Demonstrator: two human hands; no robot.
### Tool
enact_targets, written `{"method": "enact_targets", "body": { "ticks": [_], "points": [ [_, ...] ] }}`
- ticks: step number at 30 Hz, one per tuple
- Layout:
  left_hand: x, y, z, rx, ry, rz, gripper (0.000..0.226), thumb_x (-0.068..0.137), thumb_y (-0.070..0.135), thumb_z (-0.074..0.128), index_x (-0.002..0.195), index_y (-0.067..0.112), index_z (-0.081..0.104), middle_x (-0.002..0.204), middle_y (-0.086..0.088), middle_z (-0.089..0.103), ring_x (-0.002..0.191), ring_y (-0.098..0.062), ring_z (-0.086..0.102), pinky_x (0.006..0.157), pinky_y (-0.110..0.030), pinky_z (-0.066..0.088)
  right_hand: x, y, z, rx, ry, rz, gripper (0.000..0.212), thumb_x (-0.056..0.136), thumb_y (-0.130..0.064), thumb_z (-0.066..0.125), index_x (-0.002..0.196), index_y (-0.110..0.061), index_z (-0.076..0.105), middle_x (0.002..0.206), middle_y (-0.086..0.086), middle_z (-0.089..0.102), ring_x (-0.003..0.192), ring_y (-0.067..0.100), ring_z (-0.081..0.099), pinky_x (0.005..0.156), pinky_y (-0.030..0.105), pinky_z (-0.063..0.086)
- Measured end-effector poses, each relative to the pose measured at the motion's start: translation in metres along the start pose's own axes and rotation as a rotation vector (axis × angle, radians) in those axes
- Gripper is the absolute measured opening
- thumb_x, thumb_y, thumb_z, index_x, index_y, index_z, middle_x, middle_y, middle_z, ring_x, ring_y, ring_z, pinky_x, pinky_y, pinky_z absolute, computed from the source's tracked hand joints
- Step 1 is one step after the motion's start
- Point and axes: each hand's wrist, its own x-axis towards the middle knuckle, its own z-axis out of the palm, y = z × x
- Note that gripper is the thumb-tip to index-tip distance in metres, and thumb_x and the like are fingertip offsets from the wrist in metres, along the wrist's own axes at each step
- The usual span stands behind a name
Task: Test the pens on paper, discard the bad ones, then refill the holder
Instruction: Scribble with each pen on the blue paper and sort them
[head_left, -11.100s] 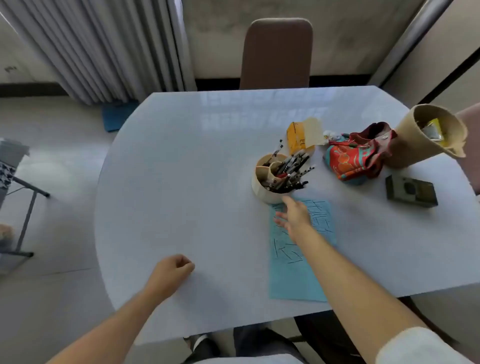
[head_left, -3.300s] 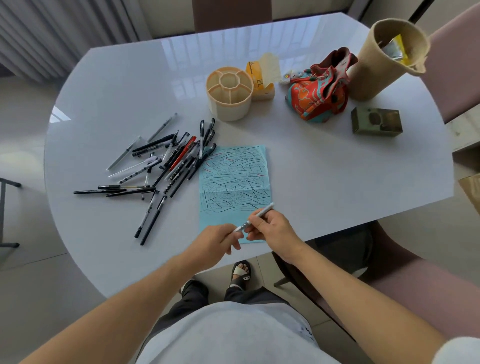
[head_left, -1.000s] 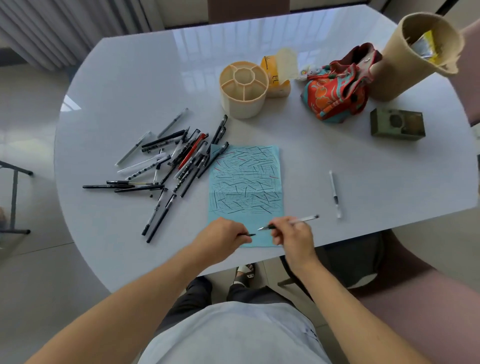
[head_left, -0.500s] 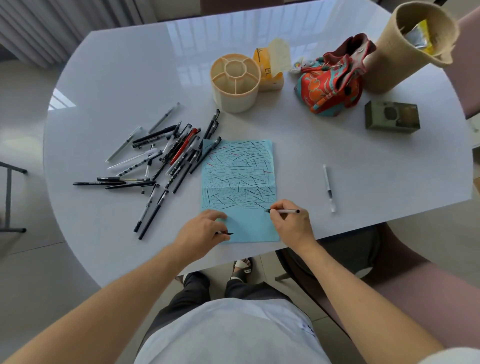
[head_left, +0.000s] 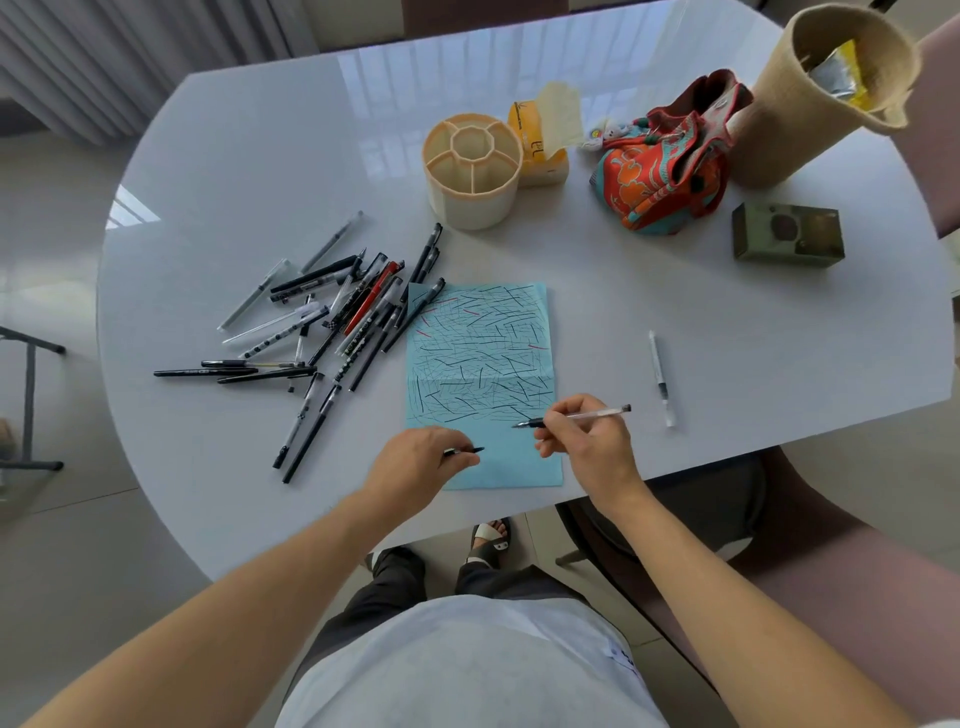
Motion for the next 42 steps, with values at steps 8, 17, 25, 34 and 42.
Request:
{"method": "enact_targets", "body": {
  "ticks": [8,17,25,34,42],
  "points": [
    [0.005,0.018,-0.008,-0.120,-0.047,0.017,0.008,0.089,0.032,0.072,0.093,0.025,0.073,0.068,0.014,0.065,0.062,-0.002,0.062,0.060,-0.017,0.047,-0.016,-0.004,0.025,-0.090,-0.133,0.004,0.009,0.096,-0.014,0.069,0.095,-0.005,0.067,0.079,0.014,0.075,0.068,0.034,0.071,0.070,0.040,0.063],
    [-0.002,0.024,-0.013,-0.193,-0.025,0.006,0.008,0.089,0.031,0.071,0.091,0.023,0.073,0.065,0.015,0.065,0.060,-0.001,0.066,0.061,-0.020,0.053,-0.017,-0.004,0.030,-0.046,-0.120,0.033,0.009,0.096,-0.013,0.069,0.094,-0.005,0.067,0.078,0.015,0.074,0.066,0.028,0.071,0.069,0.037,0.063],
    [-0.031,0.013,-0.019,-0.205,0.032,-0.103,0.016,0.092,0.031,0.062,0.080,0.023,0.068,0.058,0.009,0.065,0.057,-0.003,0.065,0.062,-0.032,0.054,-0.018,-0.002,0.073,-0.103,-0.181,0.053,0.010,0.096,-0.013,0.070,0.092,-0.004,0.069,0.067,0.006,0.071,0.056,0.018,0.063,0.061,0.030,0.058],
    [-0.108,-0.083,-0.045,-0.244,0.436,-0.648,0.030,0.092,0.039,0.065,0.066,0.024,0.063,0.064,-0.004,0.058,0.060,-0.012,0.050,0.061,-0.033,0.040,0.017,0.014,0.182,-0.648,-0.365,-0.180,0.019,0.092,-0.020,0.071,0.110,-0.015,0.074,0.099,0.005,0.071,0.077,0.017,0.064,0.086,0.039,0.057],
    [-0.160,-0.155,-0.049,-0.275,0.466,-0.968,0.009,0.091,0.034,0.067,0.093,0.025,0.065,0.071,0.006,0.062,0.065,-0.010,0.059,0.053,-0.027,0.041,0.049,0.019,0.261,-1.413,-0.677,-0.851,0.032,0.086,0.006,0.051,0.111,-0.010,0.064,0.113,0.008,0.059,0.100,0.031,0.058,0.072,0.040,0.054]
  ]
}}
